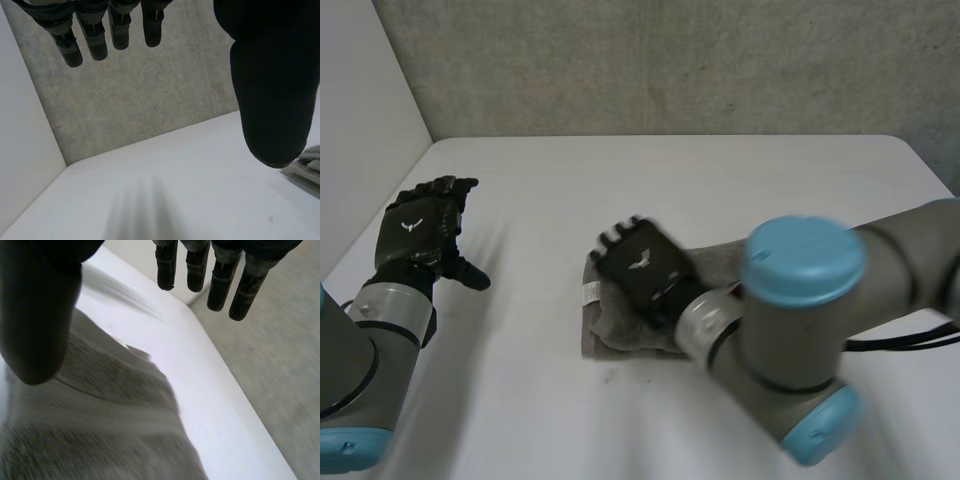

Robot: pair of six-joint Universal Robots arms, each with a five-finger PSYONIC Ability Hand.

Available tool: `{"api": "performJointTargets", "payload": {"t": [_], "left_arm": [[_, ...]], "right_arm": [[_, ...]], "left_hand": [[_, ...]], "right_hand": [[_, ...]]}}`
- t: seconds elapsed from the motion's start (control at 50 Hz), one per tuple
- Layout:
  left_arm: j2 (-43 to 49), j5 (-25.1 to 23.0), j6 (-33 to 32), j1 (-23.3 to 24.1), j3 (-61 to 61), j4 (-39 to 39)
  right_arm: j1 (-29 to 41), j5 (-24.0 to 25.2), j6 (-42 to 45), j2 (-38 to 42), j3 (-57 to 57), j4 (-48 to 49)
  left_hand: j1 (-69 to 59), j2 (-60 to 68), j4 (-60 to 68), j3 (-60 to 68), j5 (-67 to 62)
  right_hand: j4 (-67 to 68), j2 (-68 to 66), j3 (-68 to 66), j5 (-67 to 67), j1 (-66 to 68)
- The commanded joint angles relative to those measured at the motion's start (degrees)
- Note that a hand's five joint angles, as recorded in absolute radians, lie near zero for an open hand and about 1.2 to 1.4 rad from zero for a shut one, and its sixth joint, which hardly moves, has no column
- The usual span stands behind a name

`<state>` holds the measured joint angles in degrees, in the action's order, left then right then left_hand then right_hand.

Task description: Fold the towel.

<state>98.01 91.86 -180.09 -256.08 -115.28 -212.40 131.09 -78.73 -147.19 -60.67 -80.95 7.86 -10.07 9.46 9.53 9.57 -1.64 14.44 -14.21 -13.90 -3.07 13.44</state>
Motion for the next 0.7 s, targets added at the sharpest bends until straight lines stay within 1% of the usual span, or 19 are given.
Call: {"api": "performJointTargets", "payload": {"t": [0.02, 0.04, 0.08, 0.1, 0.14, 0.22, 0.26, 0.3, 0.32, 0.34, 0.36, 0.38, 0.4, 0.42, 0.44, 0.54, 0.6, 0.64, 0.7], "left_arm": [[0.08, -0.02, 0.0, 0.06, -0.21, -0.12], [0.08, 0.07, 0.0, 0.15, -0.21, -0.12], [0.16, -0.02, 0.0, 0.15, -0.21, -0.12], [0.25, -0.02, 0.0, 0.23, -0.21, -0.12], [0.52, -0.02, 0.0, 0.24, -0.12, -0.12], [0.96, -0.02, 0.0, 0.32, -0.12, -0.12], [1.13, -0.02, 0.0, 0.41, -0.12, -0.12], [1.31, -0.02, 0.0, 0.41, -0.12, -0.12], [1.39, -0.02, 0.0, 0.41, -0.12, -0.12], [1.4, -0.02, 0.0, 0.41, -0.12, -0.12], [1.4, -0.02, 0.0, 0.41, -0.12, -0.12], [1.31, -0.02, 0.0, 0.41, -0.12, -0.12], [1.31, -0.02, 0.0, 0.41, -0.12, -0.12], [1.31, -0.02, 0.0, 0.32, -0.12, -0.12], [1.31, -0.02, 0.0, 0.32, -0.12, -0.12], [1.31, -0.02, 0.0, 0.32, -0.12, -0.03], [1.31, -0.02, 0.0, 0.32, -0.12, -0.03], [1.31, -0.02, 0.0, 0.32, -0.12, -0.03], [1.31, -0.02, -0.09, 0.32, -0.12, 0.05]], "right_arm": [[-12.41, 0.42, -10.46, -7.35, -8.59, -0.57], [-12.44, 0.42, -10.48, -7.36, -8.61, -0.57], [-18.48, 1.12, -11.8, -8.15, -13.68, -0.48], [-18.51, 1.13, -11.8, -8.15, -13.71, -0.48], [-22.79, 1.65, -10.67, -8.06, -18.52, 0.3], [-26.14, 2.44, -8.3, -7.8, -21.96, 0.83], [-27.91, 3.06, -6.7, -7.62, -23.56, 1.63], [-30.19, 4.2, -4.17, -7.18, -26.09, 4.25], [-30.19, 4.2, -4.15, -7.18, -26.1, 4.26], [-30.8, 4.46, -2.94, -6.66, -26.97, 6.35], [-30.9, 4.2, -1.88, -6.22, -27.16, 8.29], [-30.9, 4.2, -1.87, -6.22, -27.16, 8.31], [-30.98, 3.59, -1.43, -6.13, -26.98, 9.96], [-30.99, 3.59, -1.43, -6.13, -26.98, 9.98], [-31.07, 3.33, -1.43, -6.65, -26.72, 11.2], [-30.55, 2.88, -0.99, -8.68, -24.7, 13.41], [-27.56, 2.71, -1.17, -10.17, -21.8, 12.79], [-19.6, 2.62, -0.99, -9.65, -17.34, 12.44], [-15.34, 2.62, -0.9, -8.5, -14.94, 12.0]], "left_hand": [[0.07, 0.54, 0.47, 0.43, 1.64], [0.07, 0.54, 0.47, 0.43, 1.64], [0.07, 0.54, 0.47, 0.43, 1.64], [0.07, 0.54, 0.47, 0.43, 1.64], [0.07, 0.54, 0.47, 0.43, 1.64], [0.07, 0.54, 0.47, 0.43, 1.64], [0.07, 0.54, 0.47, 0.43, 1.64], [0.07, 0.54, 0.47, 0.43, 1.64], [0.07, 0.54, 0.47, 0.43, 1.64], [0.07, 0.54, 0.47, 0.43, 1.64], [0.07, 0.54, 0.47, 0.43, 1.64], [0.07, 0.54, 0.47, 0.43, 1.64], [0.07, 0.54, 0.47, 0.43, 1.64], [0.07, 0.54, 0.47, 0.43, 1.64], [0.07, 0.54, 0.47, 0.43, 1.64], [0.07, 0.54, 0.47, 0.43, 1.64], [0.07, 0.54, 0.47, 0.43, 1.64], [0.07, 0.54, 0.47, 0.43, 1.64], [0.07, 0.54, 0.47, 0.43, 1.64]], "right_hand": [[-4.44, 4.21, 3.9, 3.07, -3.44], [-4.44, 4.21, 3.9, 3.07, -3.44], [-4.44, 4.21, 3.9, 3.07, -3.44], [-4.44, 4.21, 3.9, 3.07, -3.44], [-4.44, 4.21, 3.9, 3.07, -3.44], [-3.21, 2.98, 2.67, 1.84, -2.21], [1.87, -2.09, -2.41, -3.24, 2.87], [13.75, -13.98, -14.29, -15.12, 14.75], [13.81, -14.04, -14.35, -15.18, 14.81], [21.81, -22.03, -22.35, -23.17, 22.81], [35.54, -35.77, -36.08, -36.91, 36.54], [35.68, -35.9, -36.22, -37.05, 36.68], [56.0, -56.22, -56.54, -57.36, 57.0], [56.2, -56.42, -56.74, -57.57, 57.2], [65.47, -65.69, -66.01, -66.83, 66.47], [65.56, -65.79, -66.1, -66.93, 66.56], [65.56, -65.79, -66.1, -66.93, 66.56], [65.56, -65.79, -66.1, -66.93, 66.56], [65.56, -65.79, -66.1, -66.93, 66.56]]}}
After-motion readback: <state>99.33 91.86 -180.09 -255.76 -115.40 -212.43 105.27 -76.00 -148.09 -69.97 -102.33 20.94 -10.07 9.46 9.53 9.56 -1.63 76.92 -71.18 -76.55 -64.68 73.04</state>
